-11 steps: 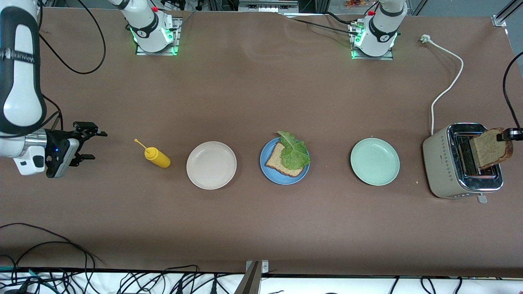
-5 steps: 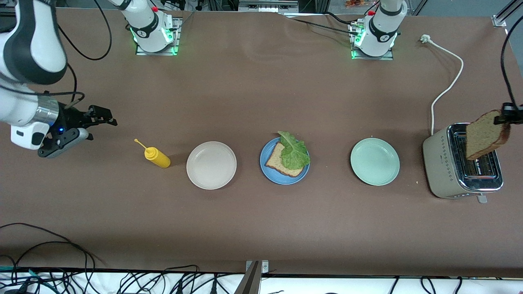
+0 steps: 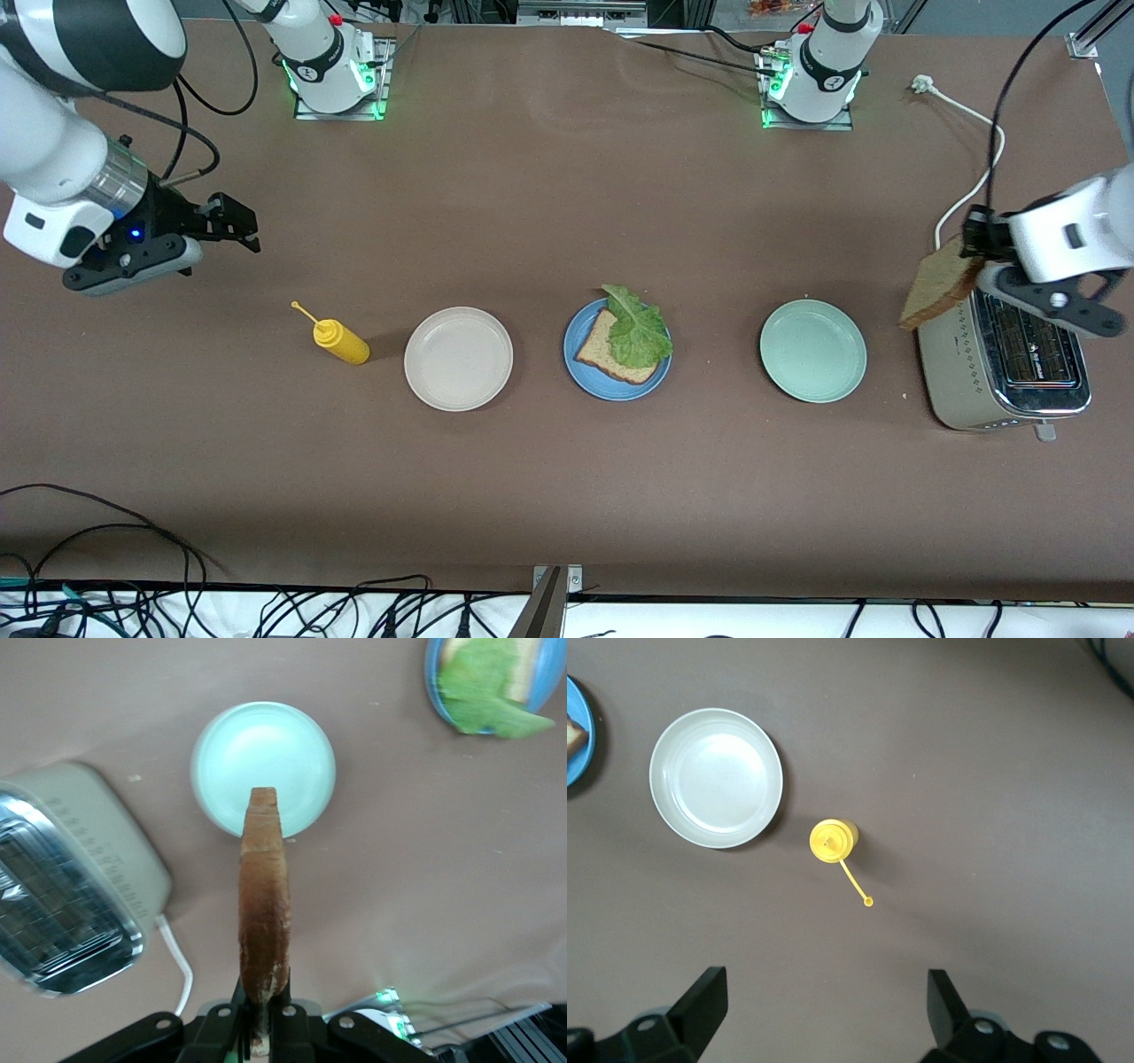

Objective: Make sandwich in blue plate with both arms
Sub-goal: 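Lift the bread out of the toaster while the right gripper withdraws, then carry the bread slice over the lettuce on the blue plate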

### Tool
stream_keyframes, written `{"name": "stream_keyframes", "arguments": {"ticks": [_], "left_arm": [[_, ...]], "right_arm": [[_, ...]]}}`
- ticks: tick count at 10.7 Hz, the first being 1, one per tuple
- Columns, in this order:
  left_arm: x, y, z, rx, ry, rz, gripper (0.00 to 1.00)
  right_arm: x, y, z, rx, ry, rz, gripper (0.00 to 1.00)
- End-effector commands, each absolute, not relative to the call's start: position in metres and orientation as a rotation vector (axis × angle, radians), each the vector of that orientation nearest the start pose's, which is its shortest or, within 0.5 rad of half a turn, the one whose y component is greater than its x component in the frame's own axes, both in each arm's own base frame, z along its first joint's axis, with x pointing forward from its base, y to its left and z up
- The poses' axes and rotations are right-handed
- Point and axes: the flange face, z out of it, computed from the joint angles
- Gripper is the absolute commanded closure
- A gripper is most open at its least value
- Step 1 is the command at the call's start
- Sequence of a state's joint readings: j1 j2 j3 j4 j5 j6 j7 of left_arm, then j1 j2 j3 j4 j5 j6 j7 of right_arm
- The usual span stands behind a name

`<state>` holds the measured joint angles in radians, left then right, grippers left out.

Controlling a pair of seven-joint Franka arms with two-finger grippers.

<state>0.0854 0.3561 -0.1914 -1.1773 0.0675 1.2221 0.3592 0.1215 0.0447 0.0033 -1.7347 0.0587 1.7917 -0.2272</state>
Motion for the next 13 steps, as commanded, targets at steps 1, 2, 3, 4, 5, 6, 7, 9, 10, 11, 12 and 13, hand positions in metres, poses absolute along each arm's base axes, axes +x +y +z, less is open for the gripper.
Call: {"name": "stream_keyframes", "arguments": {"ticks": [1,2,3,4,5,6,7,9,10,11,12,13], "left_arm": [[0.62,-0.065,0.518,-3.216,0.842,0.692,1.0],[0.625,-0.077,0.494,-3.292,0.88,0.769,1.0],[0.632,-0.089,0.469,-3.377,0.902,0.852,1.0],[0.638,-0.1,0.437,-3.447,0.933,0.957,1.0],[0.643,-0.107,0.404,-3.498,0.956,1.059,1.0],[0.648,-0.115,0.376,-3.57,0.96,1.154,1.0],[0.65,-0.126,0.36,-3.638,0.964,1.209,1.0],[0.643,-0.186,0.329,-3.641,1.068,1.353,1.0],[0.642,-0.212,0.306,-3.668,1.081,1.411,1.0],[0.648,-0.228,0.285,-3.747,1.024,1.365,1.0],[0.65,-0.247,0.272,-3.804,0.986,1.314,1.0],[0.653,-0.262,0.262,-3.879,0.933,1.261,1.0]], "right_arm": [[0.565,0.082,0.559,-3.07,-0.516,-0.078,0.0],[0.565,0.082,0.564,-3.072,-0.53,-0.085,0.0],[0.566,0.08,0.58,-3.105,-0.551,-0.079,0.0],[0.569,0.072,0.6,-3.119,-0.543,-0.115,0.0],[0.567,0.069,0.609,-3.124,-0.514,-0.13,0.0],[0.565,0.055,0.615,-3.134,-0.477,-0.146,0.0],[0.562,0.03,0.619,-3.144,-0.404,-0.14,0.0],[0.558,-0.005,0.623,-3.156,-0.306,-0.127,0.0],[0.557,-0.006,0.624,-3.155,-0.272,-0.108,0.0],[0.557,-0.003,0.624,-3.16,-0.185,-0.107,0.0],[0.557,-0.002,0.625,-3.157,-0.157,-0.112,0.0],[0.558,0.001,0.625,-3.149,-0.153,-0.12,0.0]]}}
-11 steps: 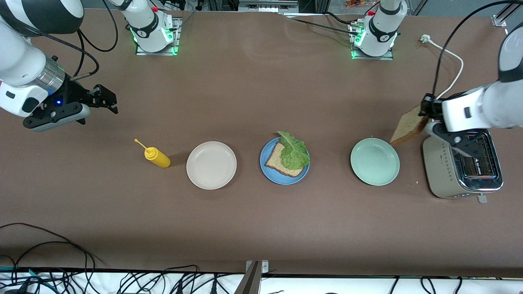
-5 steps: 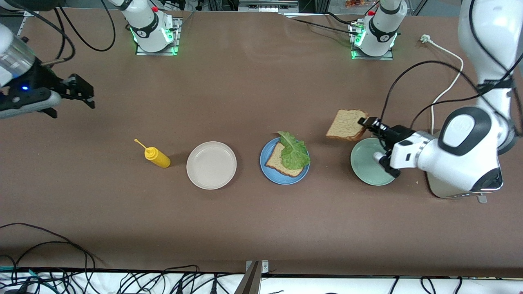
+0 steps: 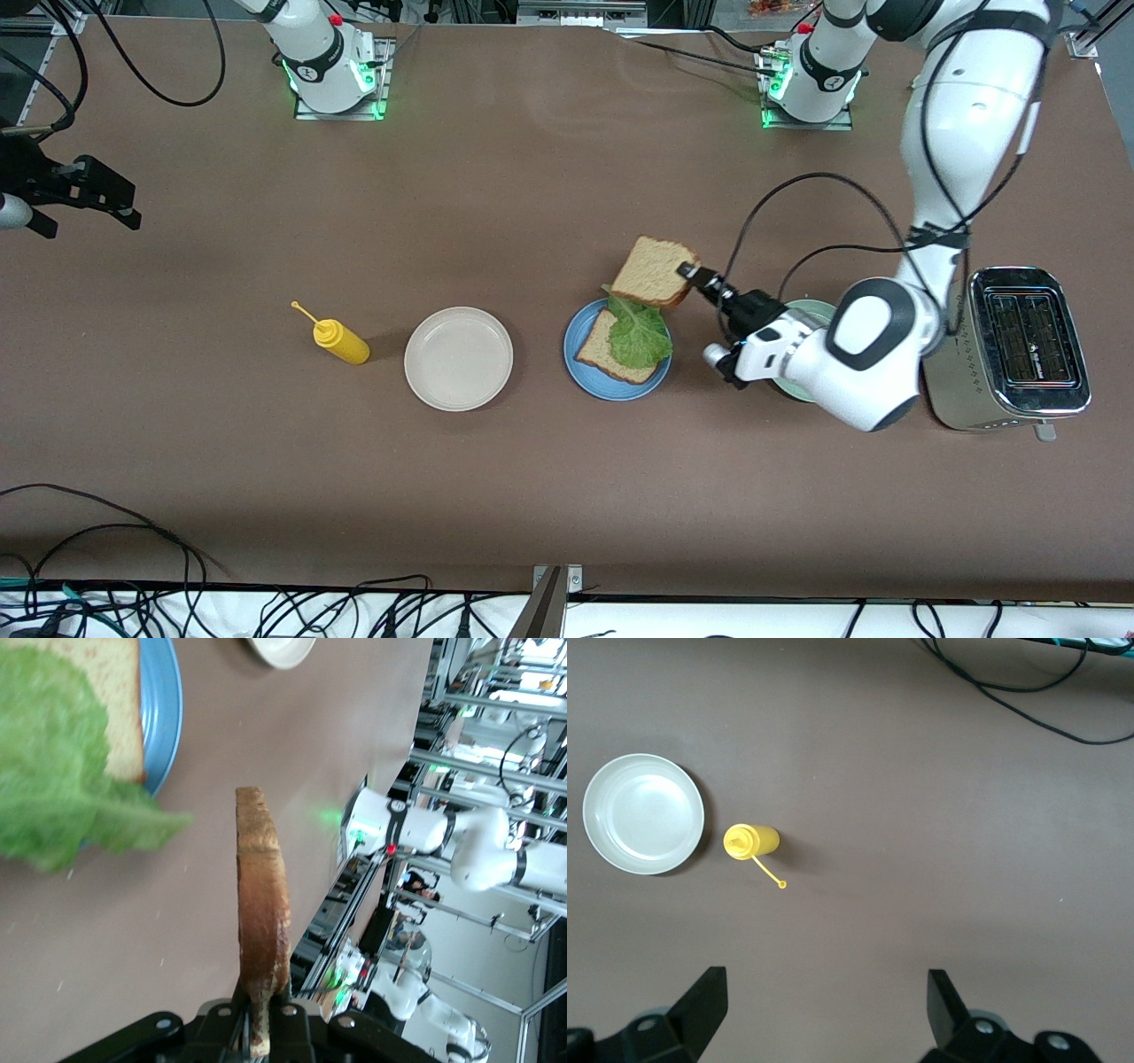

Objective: Make sandwich in blue plate with both arms
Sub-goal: 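Carry the bread slice over the lettuce on the blue plate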

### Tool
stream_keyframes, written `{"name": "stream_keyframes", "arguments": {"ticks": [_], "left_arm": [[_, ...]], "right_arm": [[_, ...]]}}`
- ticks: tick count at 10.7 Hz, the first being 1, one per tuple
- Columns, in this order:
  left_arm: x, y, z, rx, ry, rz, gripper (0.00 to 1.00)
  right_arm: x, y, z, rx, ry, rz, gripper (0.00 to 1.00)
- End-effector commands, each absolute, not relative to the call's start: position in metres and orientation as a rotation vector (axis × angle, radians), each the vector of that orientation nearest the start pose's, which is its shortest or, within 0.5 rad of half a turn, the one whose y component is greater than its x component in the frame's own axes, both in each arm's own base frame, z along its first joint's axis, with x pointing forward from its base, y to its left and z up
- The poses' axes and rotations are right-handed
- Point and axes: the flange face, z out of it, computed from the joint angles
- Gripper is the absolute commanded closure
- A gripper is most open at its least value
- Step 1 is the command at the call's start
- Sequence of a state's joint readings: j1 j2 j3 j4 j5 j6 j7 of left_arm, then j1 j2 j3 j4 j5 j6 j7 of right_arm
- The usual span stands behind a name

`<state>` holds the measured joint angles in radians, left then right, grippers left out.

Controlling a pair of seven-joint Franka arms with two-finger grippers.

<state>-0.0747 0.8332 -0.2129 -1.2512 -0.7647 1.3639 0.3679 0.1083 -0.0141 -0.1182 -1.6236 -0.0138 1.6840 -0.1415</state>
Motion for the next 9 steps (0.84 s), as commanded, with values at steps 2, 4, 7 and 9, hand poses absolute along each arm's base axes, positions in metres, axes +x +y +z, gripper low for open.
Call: {"name": "stream_keyframes", "arguments": {"ticks": [2,4,7,9], "left_arm": [[0.661,-0.261,0.237,1.889,-0.451,-0.541,1.0],[0.664,-0.257,0.216,1.859,-0.455,-0.488,1.0],[0.667,-0.253,0.194,1.878,-0.461,-0.436,1.0],[0.668,-0.249,0.173,1.889,-0.491,-0.38,1.0]], "right_arm": [[0.56,0.007,0.623,-3.088,-0.109,-0.123,0.0],[0.56,0.009,0.622,-3.086,-0.113,-0.123,0.0],[0.563,0.011,0.617,-3.087,-0.117,-0.111,0.0],[0.564,0.009,0.616,-3.088,-0.139,-0.11,0.0]]}}
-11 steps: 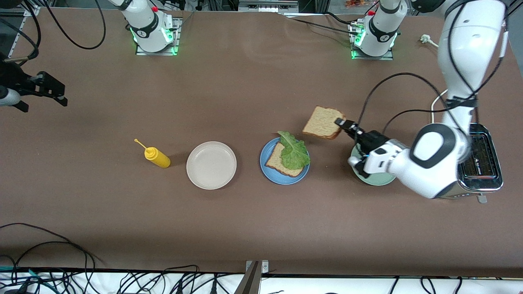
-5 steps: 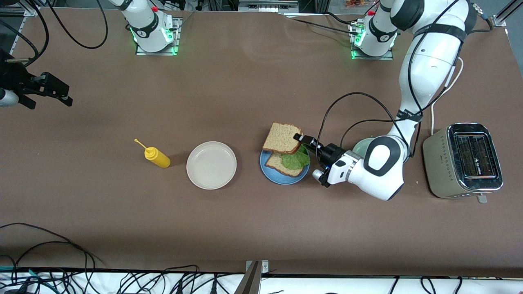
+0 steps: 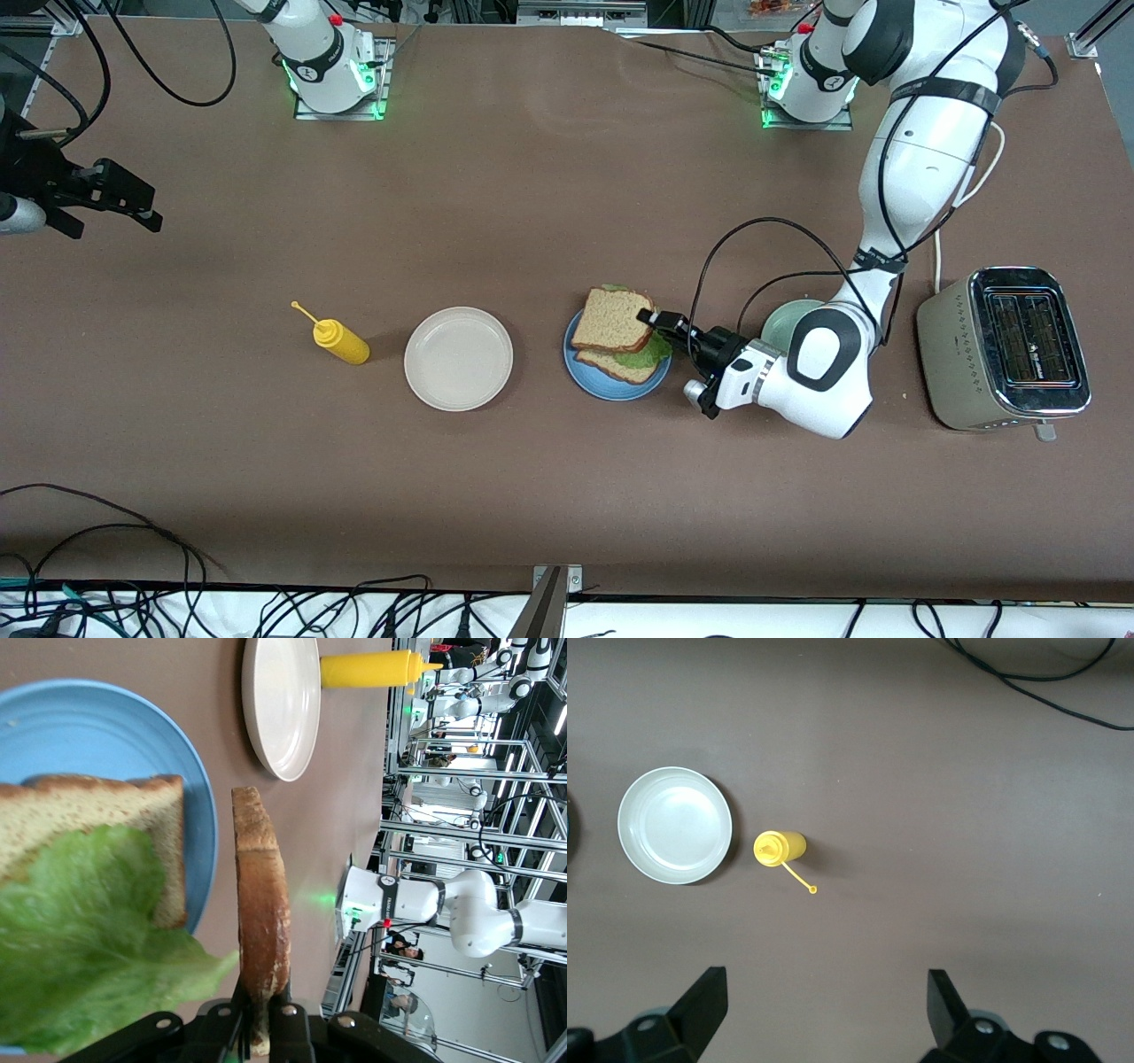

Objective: Make sandwich in blue plate with both arms
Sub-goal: 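Lower the bread onto the lettuce and open the left gripper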

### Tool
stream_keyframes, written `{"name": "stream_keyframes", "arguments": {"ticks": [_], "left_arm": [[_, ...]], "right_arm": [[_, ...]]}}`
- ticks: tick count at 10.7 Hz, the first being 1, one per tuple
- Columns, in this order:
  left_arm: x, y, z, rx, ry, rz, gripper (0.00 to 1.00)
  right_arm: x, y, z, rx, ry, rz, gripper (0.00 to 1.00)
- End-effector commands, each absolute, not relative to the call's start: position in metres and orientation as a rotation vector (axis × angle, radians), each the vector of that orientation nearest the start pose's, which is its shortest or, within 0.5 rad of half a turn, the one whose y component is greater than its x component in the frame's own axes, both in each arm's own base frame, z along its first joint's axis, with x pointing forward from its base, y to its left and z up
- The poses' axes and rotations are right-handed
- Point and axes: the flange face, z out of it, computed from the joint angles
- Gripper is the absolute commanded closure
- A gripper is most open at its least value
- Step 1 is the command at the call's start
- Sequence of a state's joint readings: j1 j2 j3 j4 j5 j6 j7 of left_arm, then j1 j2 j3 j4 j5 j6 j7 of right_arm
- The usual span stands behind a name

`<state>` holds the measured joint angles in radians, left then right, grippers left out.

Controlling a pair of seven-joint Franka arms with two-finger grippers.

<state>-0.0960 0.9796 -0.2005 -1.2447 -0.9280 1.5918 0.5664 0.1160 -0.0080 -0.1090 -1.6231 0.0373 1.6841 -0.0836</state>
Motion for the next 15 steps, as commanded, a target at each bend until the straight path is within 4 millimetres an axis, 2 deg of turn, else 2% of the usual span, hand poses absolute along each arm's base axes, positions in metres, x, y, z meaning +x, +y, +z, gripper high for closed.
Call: {"name": "stream_keyframes", "arguments": {"ticks": [1,2,3,4,5,7,8,9,10,12,13,15], "left_arm": [[0.672,-0.238,0.168,1.921,-0.498,-0.363,0.93],[0.673,-0.233,0.166,1.936,-0.501,-0.365,0.8],[0.673,-0.229,0.164,1.937,-0.5,-0.361,0.22],[0.674,-0.226,0.165,1.916,-0.563,-0.314,0.0],[0.675,-0.222,0.164,1.889,-0.661,-0.24,0.0],[0.684,-0.194,0.165,1.927,-0.739,-0.181,0.0],[0.687,-0.185,0.173,1.976,-0.788,-0.199,0.0],[0.69,-0.174,0.194,2.032,-0.847,-0.212,0.0],[0.69,-0.165,0.219,2.104,-0.886,-0.279,0.0],[0.68,-0.156,0.295,2.299,-0.853,-0.463,0.0],[0.673,-0.16,0.338,2.411,-0.831,-0.506,0.0],[0.66,-0.152,0.404,2.589,-0.787,-0.546,0.0]], "right_arm": [[0.565,0.009,0.614,-3.088,-0.139,-0.098,0.0],[0.565,0.01,0.611,-3.089,-0.141,-0.084,0.0],[0.568,0.012,0.604,-3.093,-0.144,-0.065,0.0],[0.568,0.011,0.604,-3.094,-0.144,-0.067,0.0],[0.568,0.011,0.604,-3.092,-0.144,-0.065,0.0],[0.569,0.011,0.605,-3.092,-0.141,-0.076,0.0],[0.569,0.011,0.605,-3.092,-0.143,-0.074,0.0],[0.569,0.011,0.605,-3.092,-0.141,-0.074,0.0],[0.569,0.011,0.605,-3.092,-0.141,-0.074,0.0],[0.568,0.011,0.604,-3.092,-0.144,-0.065,0.0],[0.568,0.01,0.604,-3.094,-0.142,-0.062,0.0],[0.568,0.01,0.605,-3.1,-0.133,-0.062,0.0]]}}
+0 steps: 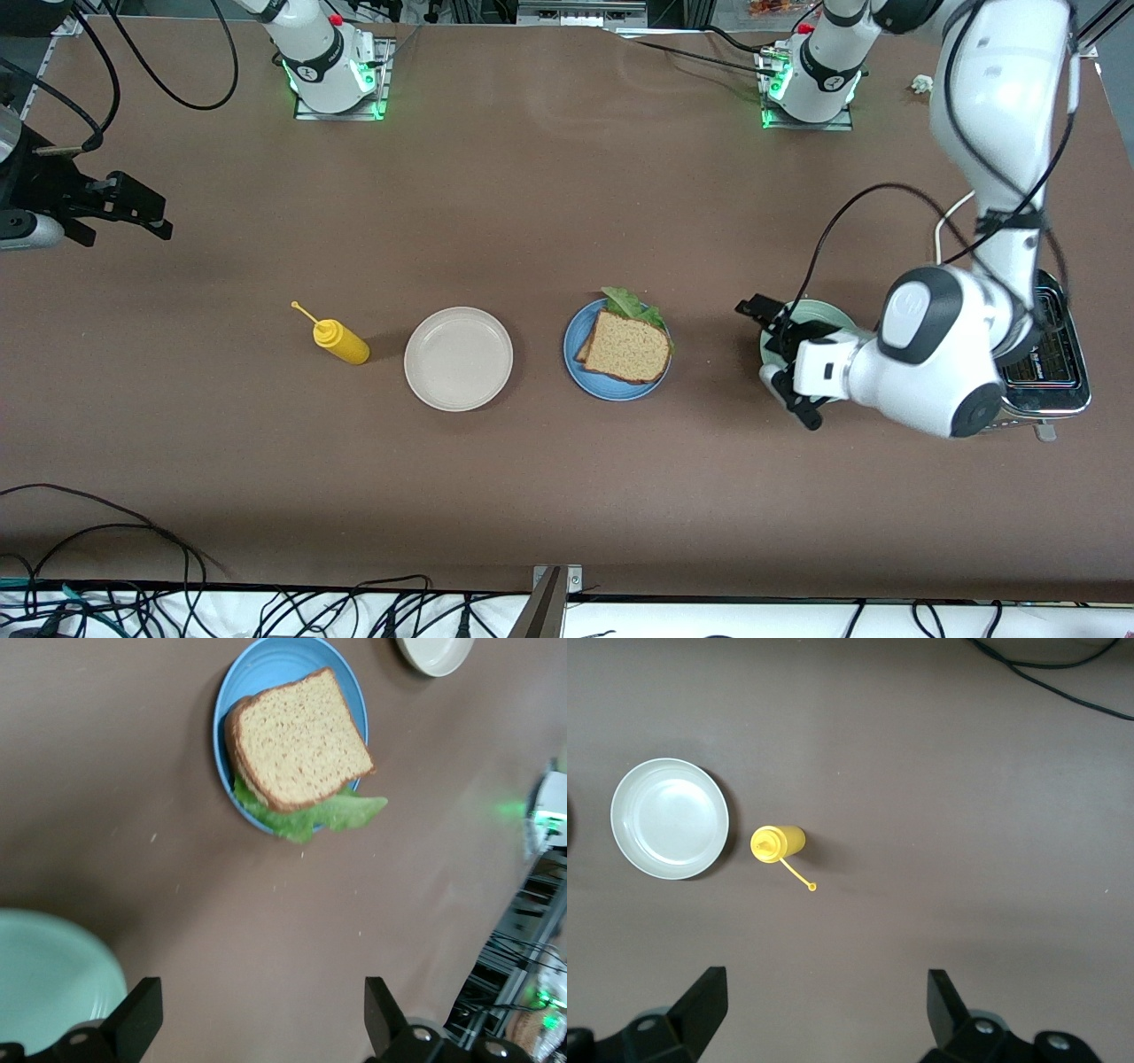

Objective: Make sandwich in blue plate with both arms

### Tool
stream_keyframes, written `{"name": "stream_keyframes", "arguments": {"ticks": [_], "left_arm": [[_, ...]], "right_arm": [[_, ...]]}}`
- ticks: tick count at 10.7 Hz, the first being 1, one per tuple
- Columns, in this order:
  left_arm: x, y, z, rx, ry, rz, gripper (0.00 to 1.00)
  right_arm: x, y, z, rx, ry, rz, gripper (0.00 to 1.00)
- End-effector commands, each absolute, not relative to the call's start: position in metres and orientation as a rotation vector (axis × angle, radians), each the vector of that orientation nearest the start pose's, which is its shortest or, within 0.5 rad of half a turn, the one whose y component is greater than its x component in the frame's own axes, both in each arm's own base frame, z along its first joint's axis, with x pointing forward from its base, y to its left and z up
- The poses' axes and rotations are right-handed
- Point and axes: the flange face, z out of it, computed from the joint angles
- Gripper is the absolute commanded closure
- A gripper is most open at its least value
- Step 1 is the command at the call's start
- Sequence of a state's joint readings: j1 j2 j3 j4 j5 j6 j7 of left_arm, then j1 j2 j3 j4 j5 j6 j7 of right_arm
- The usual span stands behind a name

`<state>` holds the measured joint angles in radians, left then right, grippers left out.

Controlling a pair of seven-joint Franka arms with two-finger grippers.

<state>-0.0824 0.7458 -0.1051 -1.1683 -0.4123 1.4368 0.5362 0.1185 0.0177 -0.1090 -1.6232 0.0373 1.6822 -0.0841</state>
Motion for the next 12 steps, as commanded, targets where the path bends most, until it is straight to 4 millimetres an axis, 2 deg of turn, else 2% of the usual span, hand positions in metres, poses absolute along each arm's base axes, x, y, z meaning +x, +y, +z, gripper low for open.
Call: {"name": "stream_keyframes", "arguments": {"ticks": [1,2,4,5,6,8,9,10,11,12], "left_arm": [[0.652,-0.147,0.437,2.684,-0.78,-0.541,0.0],[0.637,-0.157,0.471,2.792,-0.762,-0.557,0.0],[0.599,-0.184,0.538,3.014,-0.571,-0.553,0.0],[0.586,-0.183,0.57,3.082,-0.412,-0.49,0.0],[0.576,-0.18,0.593,3.099,-0.37,-0.437,0.0],[0.565,-0.169,0.616,3.119,-0.347,-0.393,0.0],[0.562,-0.16,0.618,3.12,-0.33,-0.417,0.0],[0.563,-0.141,0.62,3.11,-0.341,-0.422,0.0],[0.562,-0.131,0.621,3.092,-0.417,-0.385,0.0],[0.552,-0.118,0.61,3.084,-0.403,-0.35,0.0]], "right_arm": [[0.567,0.009,0.606,-3.103,-0.131,-0.064,0.0],[0.567,0.009,0.606,-3.106,-0.129,-0.064,0.0],[0.565,0.006,0.609,-3.137,-0.132,-0.065,0.0],[0.563,0.003,0.608,-3.138,-0.125,-0.039,0.0],[0.562,0.002,0.609,-3.146,-0.126,-0.036,0.0],[0.563,0.001,0.619,-3.172,-0.136,-0.064,0.0],[0.563,0.001,0.619,-3.175,-0.139,-0.064,0.0],[0.563,0.001,0.619,-3.175,-0.139,-0.061,0.0],[0.563,0.001,0.618,-3.176,-0.139,-0.059,0.0],[0.564,0.001,0.618,-3.176,-0.139,-0.057,0.0]]}}
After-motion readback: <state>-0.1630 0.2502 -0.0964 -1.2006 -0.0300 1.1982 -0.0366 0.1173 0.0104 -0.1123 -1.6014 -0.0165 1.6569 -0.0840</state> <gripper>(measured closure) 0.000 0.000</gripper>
